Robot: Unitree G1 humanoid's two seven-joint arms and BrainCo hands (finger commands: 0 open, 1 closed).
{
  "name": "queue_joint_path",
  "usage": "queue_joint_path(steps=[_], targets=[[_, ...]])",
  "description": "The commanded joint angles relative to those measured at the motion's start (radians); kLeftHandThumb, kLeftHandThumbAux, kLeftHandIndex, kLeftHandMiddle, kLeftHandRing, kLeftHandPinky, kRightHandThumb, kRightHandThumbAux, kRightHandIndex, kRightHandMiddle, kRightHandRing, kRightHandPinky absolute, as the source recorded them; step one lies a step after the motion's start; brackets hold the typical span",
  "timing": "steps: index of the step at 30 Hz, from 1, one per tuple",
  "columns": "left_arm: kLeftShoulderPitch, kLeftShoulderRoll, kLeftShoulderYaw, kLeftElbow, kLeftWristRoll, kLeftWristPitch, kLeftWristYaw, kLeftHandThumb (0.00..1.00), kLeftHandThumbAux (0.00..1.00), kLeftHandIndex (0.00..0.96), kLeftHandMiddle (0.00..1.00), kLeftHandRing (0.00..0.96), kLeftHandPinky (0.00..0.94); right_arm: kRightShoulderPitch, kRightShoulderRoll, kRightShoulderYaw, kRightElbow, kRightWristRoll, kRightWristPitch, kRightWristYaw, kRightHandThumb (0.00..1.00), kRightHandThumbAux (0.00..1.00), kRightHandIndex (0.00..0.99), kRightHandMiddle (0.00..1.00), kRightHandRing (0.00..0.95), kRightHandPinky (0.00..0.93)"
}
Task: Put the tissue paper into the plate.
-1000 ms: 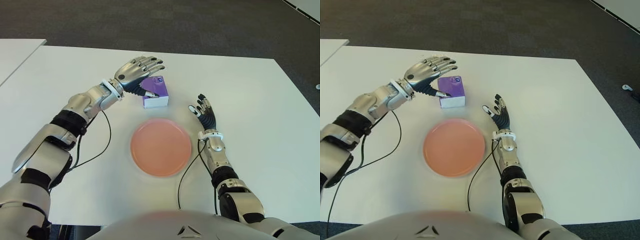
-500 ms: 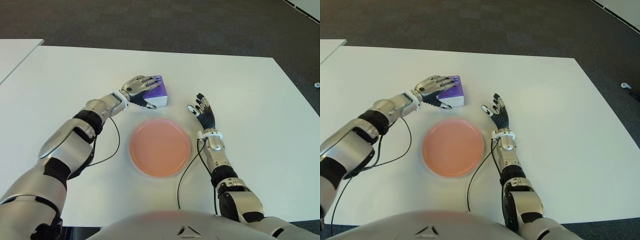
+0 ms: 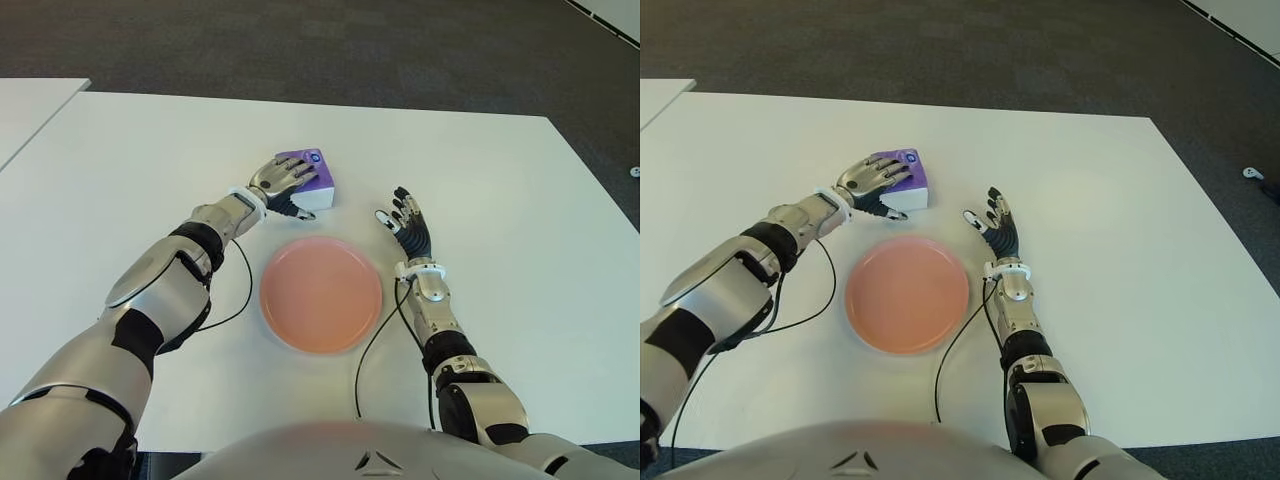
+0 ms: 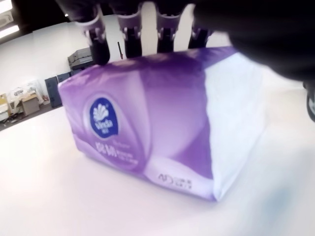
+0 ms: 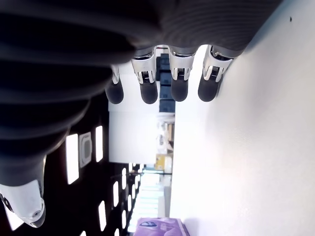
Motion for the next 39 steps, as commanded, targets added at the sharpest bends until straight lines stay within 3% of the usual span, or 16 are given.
queue_joint_path(steps=[1, 20, 39], targets=[[0.002, -0.016, -0.008, 0.023, -0.001, 0.038, 0.021, 0.07, 0.23, 0.0, 0.0, 0.0, 0.0, 0.088, 0.014, -0.002, 0.061, 0.003, 0.057, 0.003, 0.006, 0.614, 0.0, 0.0, 0.0, 0.0], [0.001, -0.031, 0.002, 0.034, -0.012, 0.102, 0.173, 0.073, 0.254, 0.0, 0.0, 0.0, 0.0, 0.093, 0.016, 0.0, 0.058, 0.008, 0.06, 0.02, 0.0, 0.633, 0.0, 0.0, 0.0, 0.0], [-0.009, -0.008, 0.006, 0.02, -0.015, 0.09, 0.359, 0.078, 0.281, 0.0, 0.0, 0.0, 0.0, 0.111, 0.023, 0.007, 0.028, 0.008, 0.078, 0.044, 0.0, 0.62, 0.0, 0.0, 0.0, 0.0]])
